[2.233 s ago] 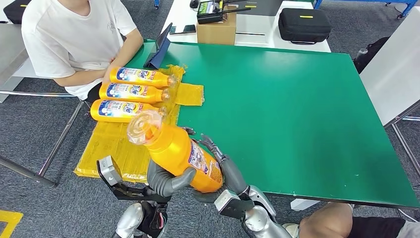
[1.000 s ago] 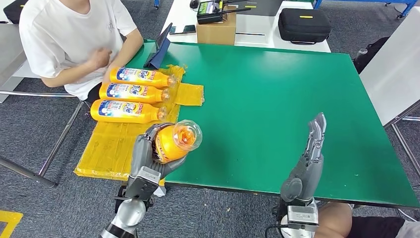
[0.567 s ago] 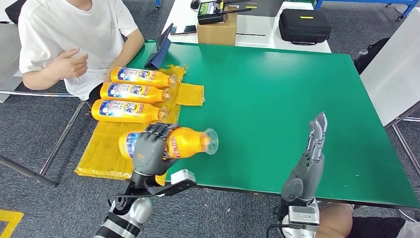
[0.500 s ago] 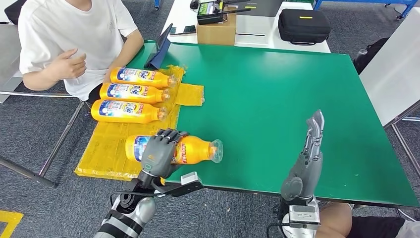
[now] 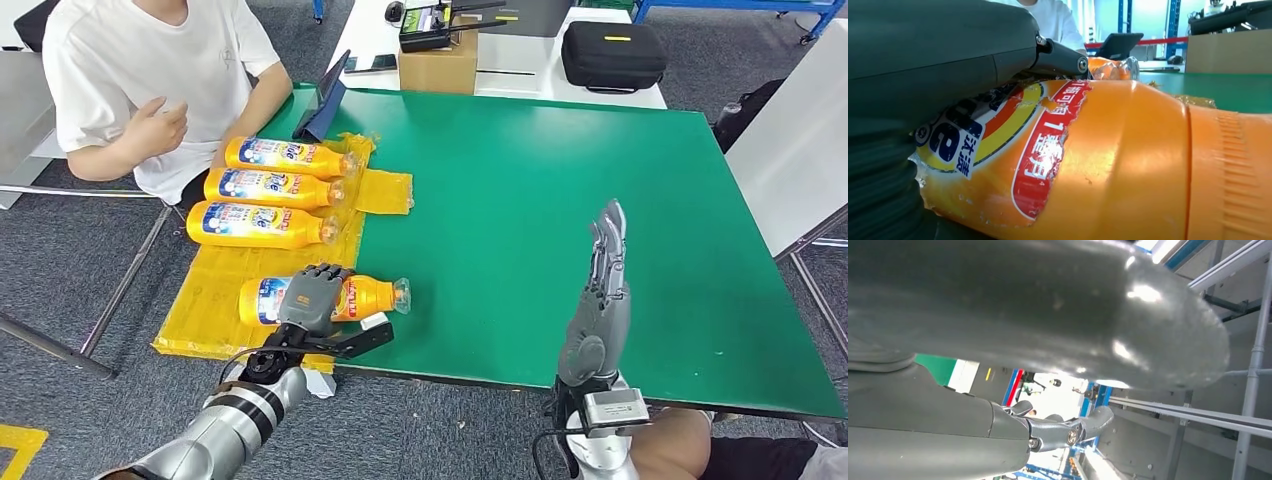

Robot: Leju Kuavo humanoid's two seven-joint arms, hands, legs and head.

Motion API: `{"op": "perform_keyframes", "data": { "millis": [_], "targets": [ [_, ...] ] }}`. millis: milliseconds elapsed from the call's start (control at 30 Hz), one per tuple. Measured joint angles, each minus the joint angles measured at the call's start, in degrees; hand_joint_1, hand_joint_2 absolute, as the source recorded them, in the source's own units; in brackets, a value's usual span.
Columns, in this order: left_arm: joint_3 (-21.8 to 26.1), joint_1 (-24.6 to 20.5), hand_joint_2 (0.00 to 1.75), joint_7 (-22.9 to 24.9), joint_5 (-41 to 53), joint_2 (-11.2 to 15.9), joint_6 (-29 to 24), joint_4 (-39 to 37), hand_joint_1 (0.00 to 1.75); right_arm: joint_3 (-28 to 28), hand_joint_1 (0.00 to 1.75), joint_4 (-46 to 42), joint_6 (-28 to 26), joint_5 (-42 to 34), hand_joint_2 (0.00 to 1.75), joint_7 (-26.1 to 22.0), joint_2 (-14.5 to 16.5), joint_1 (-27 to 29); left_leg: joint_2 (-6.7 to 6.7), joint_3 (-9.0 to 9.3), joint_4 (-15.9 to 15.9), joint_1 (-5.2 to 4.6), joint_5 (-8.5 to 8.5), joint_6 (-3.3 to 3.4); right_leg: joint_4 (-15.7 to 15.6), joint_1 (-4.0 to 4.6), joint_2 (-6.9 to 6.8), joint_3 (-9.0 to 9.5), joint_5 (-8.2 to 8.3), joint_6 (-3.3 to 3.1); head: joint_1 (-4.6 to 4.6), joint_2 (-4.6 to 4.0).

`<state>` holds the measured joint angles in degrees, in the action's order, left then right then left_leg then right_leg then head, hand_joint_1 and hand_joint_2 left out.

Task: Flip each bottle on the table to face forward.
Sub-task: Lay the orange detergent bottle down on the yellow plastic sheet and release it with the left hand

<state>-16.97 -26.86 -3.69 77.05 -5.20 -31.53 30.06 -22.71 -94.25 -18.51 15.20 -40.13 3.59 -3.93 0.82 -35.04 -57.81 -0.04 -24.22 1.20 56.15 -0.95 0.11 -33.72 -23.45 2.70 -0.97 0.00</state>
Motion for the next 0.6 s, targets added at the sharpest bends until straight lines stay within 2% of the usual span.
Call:
{"op": "perform_keyframes", "data": {
  "millis": [167, 300, 333, 433, 467, 600],
  "targets": [
    [1.19, -2.26, 1.75, -0.38, -0.28, 0.02, 0.56, -4.03, 1.75, -0.08, 0.00, 1.40, 0.65, -0.61, 0.00, 0.00, 0.40, -0.71, 0.03, 0.27, 0.02, 0.01, 0.05, -0.09, 0.00, 0.03, 0.01, 0.24, 0.08, -0.10, 0.00, -0.01],
    [3.36, -3.14, 1.75, -4.60, -4.45, 0.02, 1.24, -5.53, 1.75, -0.33, 0.00, 2.47, 0.35, -0.88, 0.00, 0.00, 0.41, -1.11, -0.02, 0.39, 0.02, 0.08, 0.16, -0.17, 0.01, 0.11, 0.04, 0.25, 0.20, -0.20, -0.01, 0.00],
    [4.06, -3.25, 1.75, -5.66, -5.52, 0.01, 1.50, -5.71, 1.39, -0.37, 0.00, 2.68, 0.30, -0.88, 0.00, 0.00, 0.41, -1.12, -0.02, 0.39, 0.02, 0.09, 0.17, -0.18, 0.02, 0.12, 0.04, 0.26, 0.21, -0.20, -0.01, -0.01],
    [5.40, -3.46, 1.75, -7.13, -6.79, -0.02, 1.96, -6.06, 0.08, -0.41, 0.00, 3.18, 0.23, -0.88, 0.00, 0.00, 0.41, -1.15, -0.03, 0.40, 0.02, 0.10, 0.20, -0.20, 0.03, 0.13, 0.03, 0.27, 0.21, -0.20, -0.02, -0.01],
    [5.86, -3.50, 1.75, -8.17, -7.53, -0.06, 2.45, -6.12, 0.00, -0.42, 0.00, 3.35, 0.22, -0.91, 0.00, 0.00, 0.41, -1.16, -0.04, 0.40, 0.02, 0.10, 0.20, -0.20, 0.03, 0.13, 0.03, 0.27, 0.21, -0.20, -0.02, 0.00],
    [8.50, -3.88, 1.75, -17.69, -14.47, -0.59, 8.82, -6.14, 0.00, -0.42, 0.00, 4.03, 0.75, -1.29, 0.00, 0.00, 0.39, -1.49, -0.06, 0.40, 0.02, 0.11, 0.19, -0.20, 0.04, 0.14, 0.03, 0.27, 0.20, -0.19, -0.02, -0.01]
  ]
}}
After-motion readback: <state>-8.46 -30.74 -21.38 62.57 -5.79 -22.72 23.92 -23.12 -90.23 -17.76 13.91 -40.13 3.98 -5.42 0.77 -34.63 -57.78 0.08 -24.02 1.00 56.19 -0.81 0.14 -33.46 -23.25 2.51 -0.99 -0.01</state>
